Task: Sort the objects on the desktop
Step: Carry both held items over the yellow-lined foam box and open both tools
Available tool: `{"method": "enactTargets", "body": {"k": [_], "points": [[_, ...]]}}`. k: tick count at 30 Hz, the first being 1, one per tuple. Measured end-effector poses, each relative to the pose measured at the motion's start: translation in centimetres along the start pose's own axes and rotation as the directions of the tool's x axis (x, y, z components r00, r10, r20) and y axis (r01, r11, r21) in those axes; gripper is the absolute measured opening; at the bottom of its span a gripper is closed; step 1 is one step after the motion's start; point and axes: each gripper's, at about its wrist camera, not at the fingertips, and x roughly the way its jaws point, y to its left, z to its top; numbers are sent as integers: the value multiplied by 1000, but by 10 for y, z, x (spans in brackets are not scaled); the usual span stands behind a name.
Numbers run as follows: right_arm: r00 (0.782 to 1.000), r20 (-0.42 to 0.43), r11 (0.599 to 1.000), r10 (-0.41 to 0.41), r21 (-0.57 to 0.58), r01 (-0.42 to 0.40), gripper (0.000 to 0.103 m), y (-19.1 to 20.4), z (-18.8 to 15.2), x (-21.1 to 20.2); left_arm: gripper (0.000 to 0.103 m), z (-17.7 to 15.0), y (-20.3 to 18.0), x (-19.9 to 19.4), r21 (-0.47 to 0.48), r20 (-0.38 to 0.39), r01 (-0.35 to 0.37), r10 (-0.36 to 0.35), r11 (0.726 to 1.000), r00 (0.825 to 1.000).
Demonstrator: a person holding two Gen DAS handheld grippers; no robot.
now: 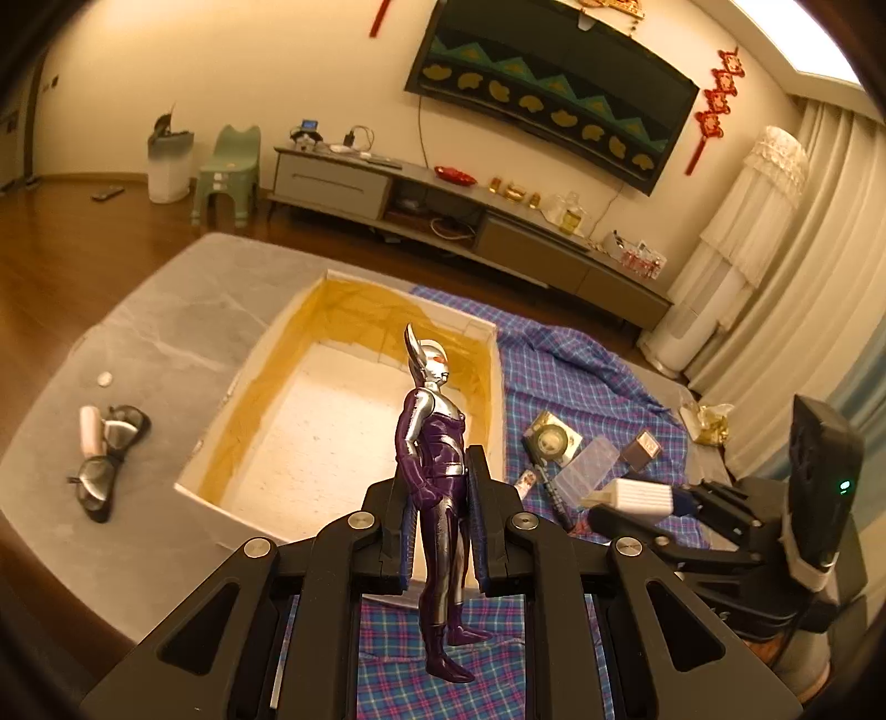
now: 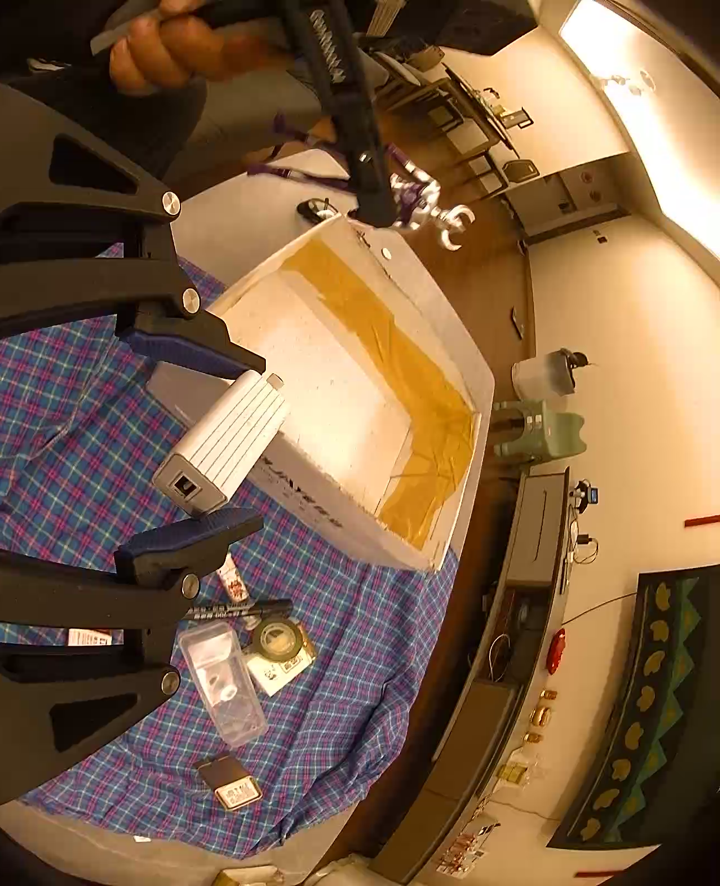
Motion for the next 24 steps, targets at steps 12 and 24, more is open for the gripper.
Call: {"method": "enactTargets", "body": {"k": [12,24], "points": [[1000,16,999,19,-31,-18,50,17,16,-4,17,15,8,15,-29,-33,-22,22,999,999],[998,-55,996,-9,-88,4,50,26,64,52,17,49,40,83,-53,-111,-49,43,997,993]]}}
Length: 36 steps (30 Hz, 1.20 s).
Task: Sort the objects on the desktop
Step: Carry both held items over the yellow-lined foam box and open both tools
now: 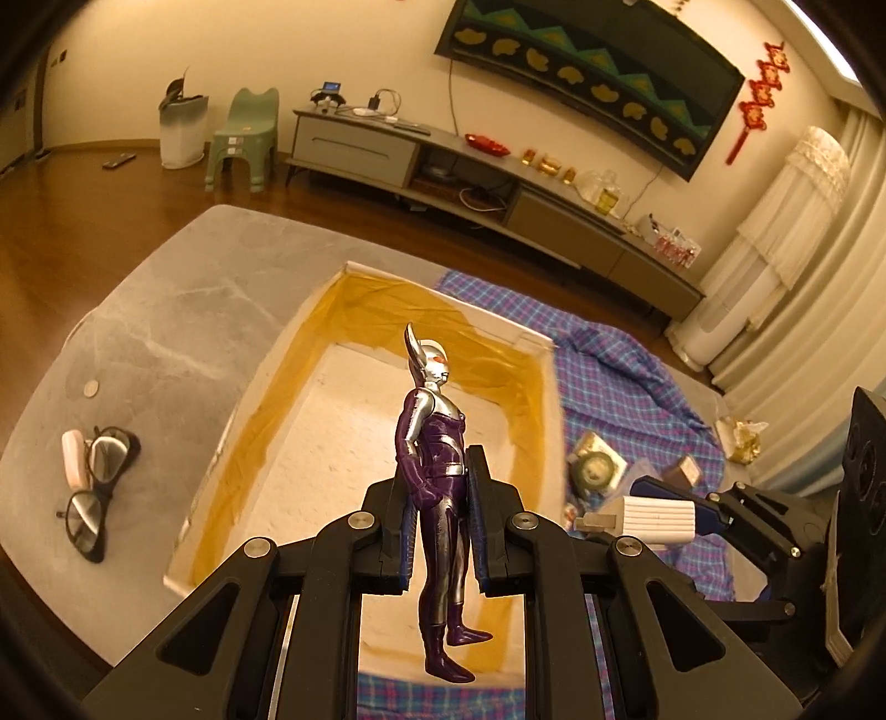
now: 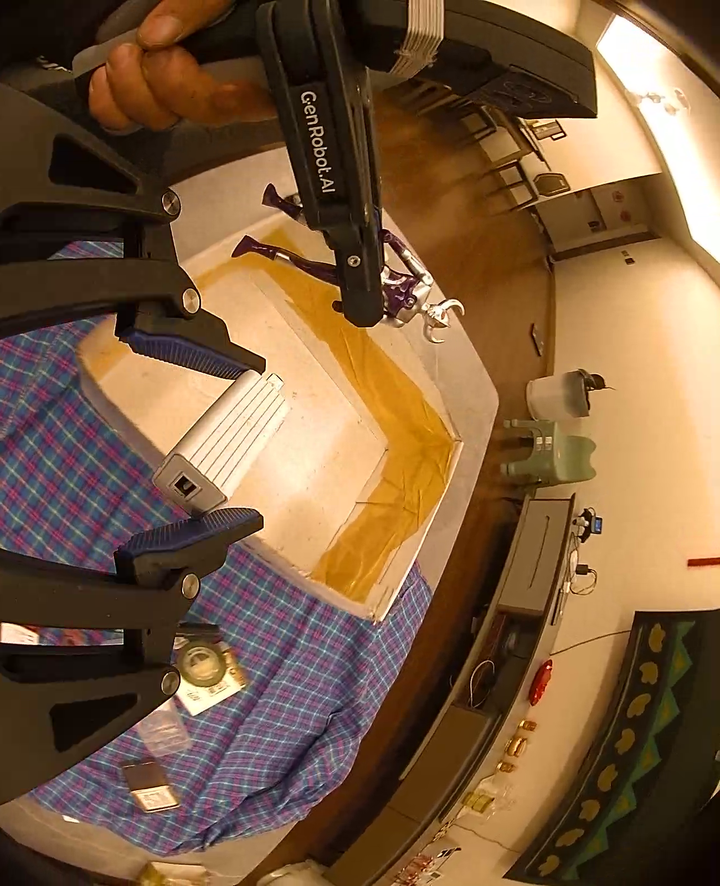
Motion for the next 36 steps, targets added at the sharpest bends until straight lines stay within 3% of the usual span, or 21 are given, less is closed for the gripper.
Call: {"method": "enactTargets", "body": {"k": [19,29,36], "points": [[988,-152,992,-33,-128,13,50,-3,35,85,17,38,33,81,27,-117,-99,102,995,988],[962,-256,975,-90,-219,33,50,-14,39,131,17,46,28,127,69,-202,-125,136,990,970],[934,-333,957,-133,-290,32,50,-19,43,159,17,49,27,156,83,-264,-130,148,988,953]]}}
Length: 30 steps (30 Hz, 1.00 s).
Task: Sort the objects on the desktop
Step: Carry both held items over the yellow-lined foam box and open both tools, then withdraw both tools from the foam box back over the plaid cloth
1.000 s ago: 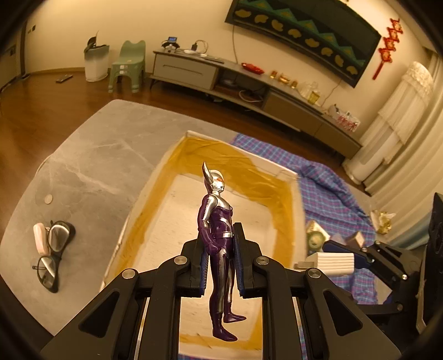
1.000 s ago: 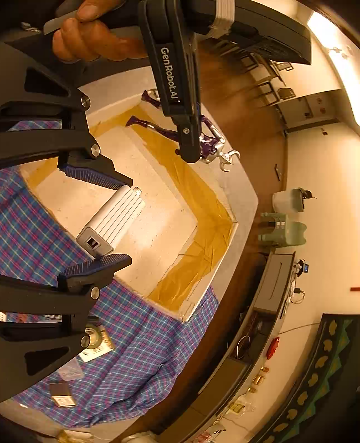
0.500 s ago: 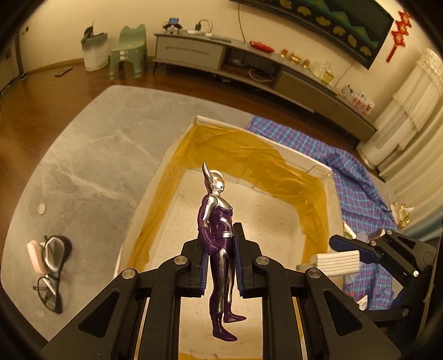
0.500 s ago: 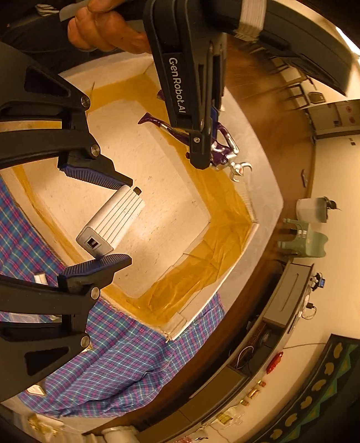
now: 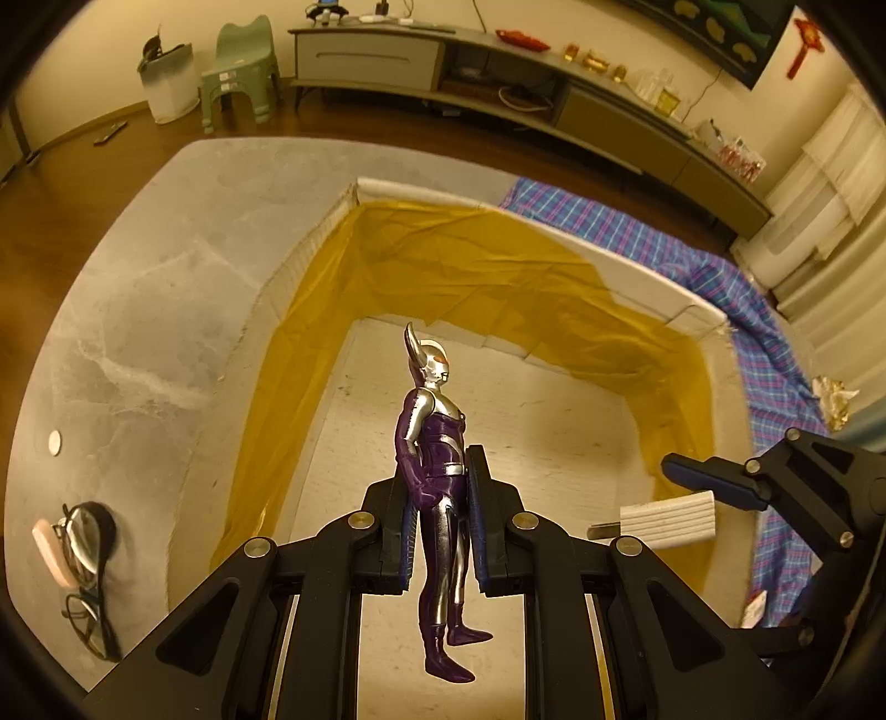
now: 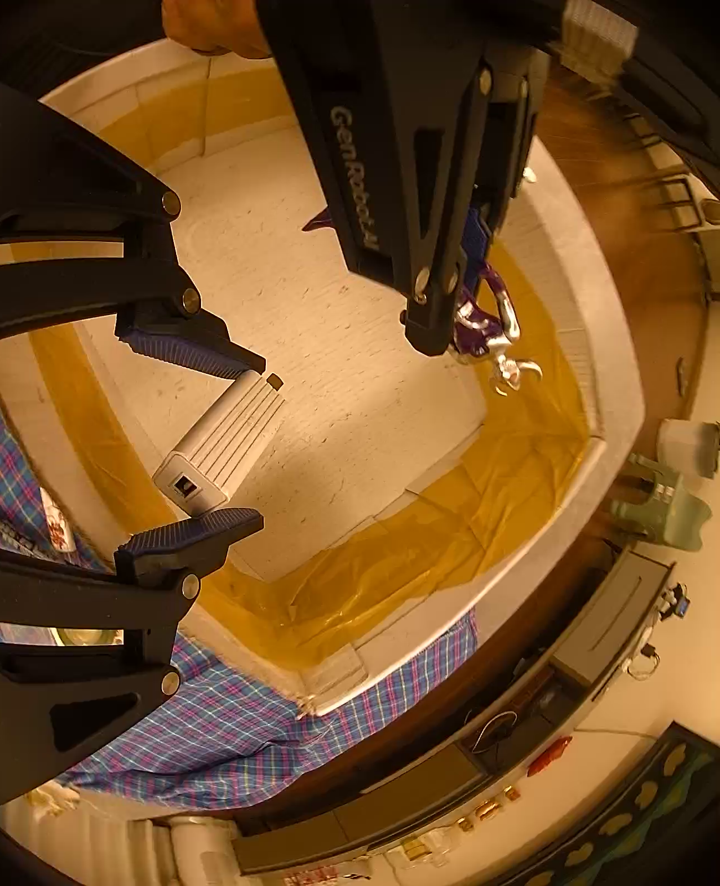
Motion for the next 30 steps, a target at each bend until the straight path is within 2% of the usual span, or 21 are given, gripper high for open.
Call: {"method": "enactTargets", "body": {"k": [10,16,17,18,20,25,28,30], "points": [[994,-98,997,-41,-74,34,50,2,12,23,17,6,2,29,-8,-74,-12,11,1000,997],[992,-109,995,-64,-80,56,50,3,21,25,18,11,9,40,-26,-114,20,-23,999,993],[992,-105,996,-63,-76,55,51,3,21,25,22,11,11,40,-32,-117,22,-26,999,993],[993,-101,996,-63,-72,55,51,3,21,24,30,11,12,39,-36,-117,18,-22,999,993],[994,-89,997,-56,-57,51,54,3,20,22,36,11,15,36,-39,-110,13,-18,999,994],[999,-31,999,-36,-26,35,57,2,11,3,36,1,18,18,-42,-91,3,-7,999,996],[999,28,1000,-18,6,18,58,-3,4,-19,36,-9,16,-4,-20,-57,-4,2,1000,998],[998,60,999,0,33,-2,60,-5,-7,-36,36,-19,8,-26,21,-12,-33,33,999,999]]}}
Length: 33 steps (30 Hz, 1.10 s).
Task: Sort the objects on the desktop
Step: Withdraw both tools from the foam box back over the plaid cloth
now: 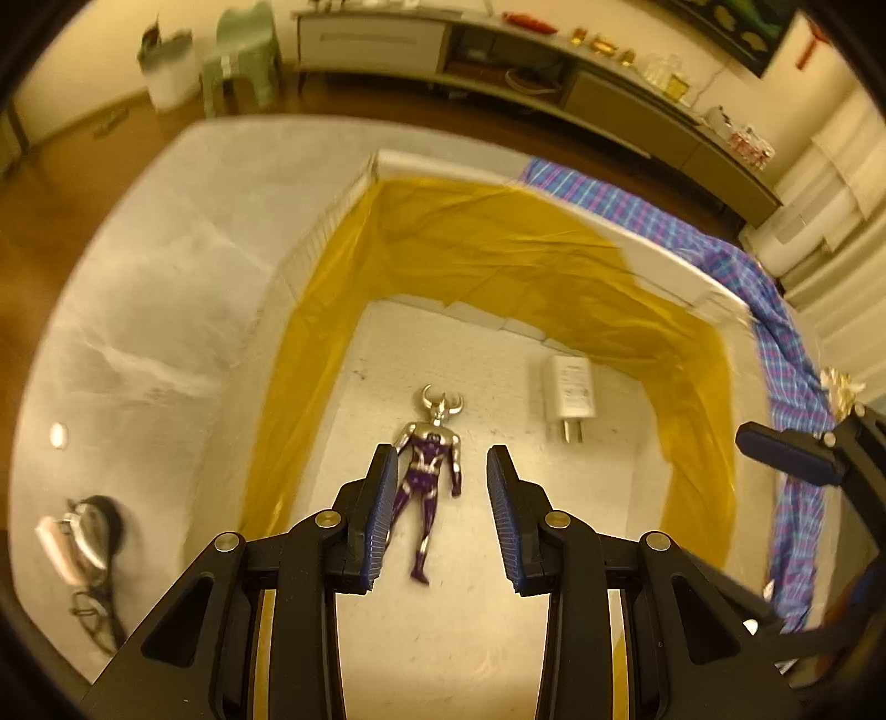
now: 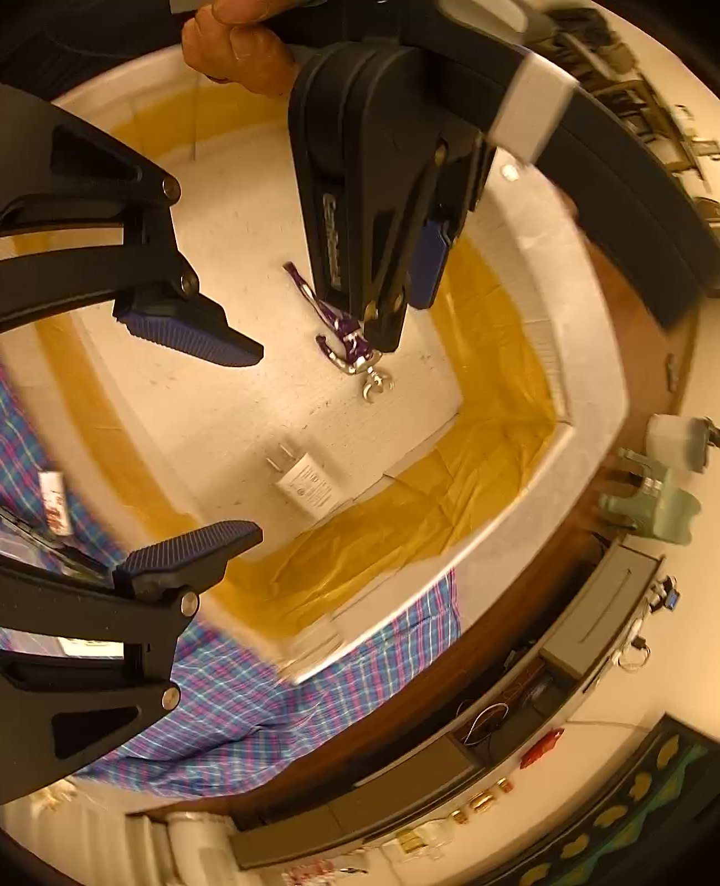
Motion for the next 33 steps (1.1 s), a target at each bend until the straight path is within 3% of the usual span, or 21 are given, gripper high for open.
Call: {"method": "enactTargets", "body": {"k": [5,11,19,27,33], "points": [[994,107,998,29,55,-35,60,1,-31,-39,36,-24,-22,-47,72,119,-73,64,995,991],[976,213,991,43,114,-69,60,-3,-66,-78,36,-44,-51,-79,118,187,-81,58,990,981],[934,353,975,62,176,-131,61,-8,-116,-117,36,-82,-93,-116,181,287,-106,51,978,957],[909,414,944,53,277,-181,65,-29,-189,-130,36,-112,-136,-120,273,269,-11,-66,962,961],[929,370,911,19,376,-168,66,-60,-256,-116,36,-134,-181,-101,356,200,51,-129,933,971]]}}
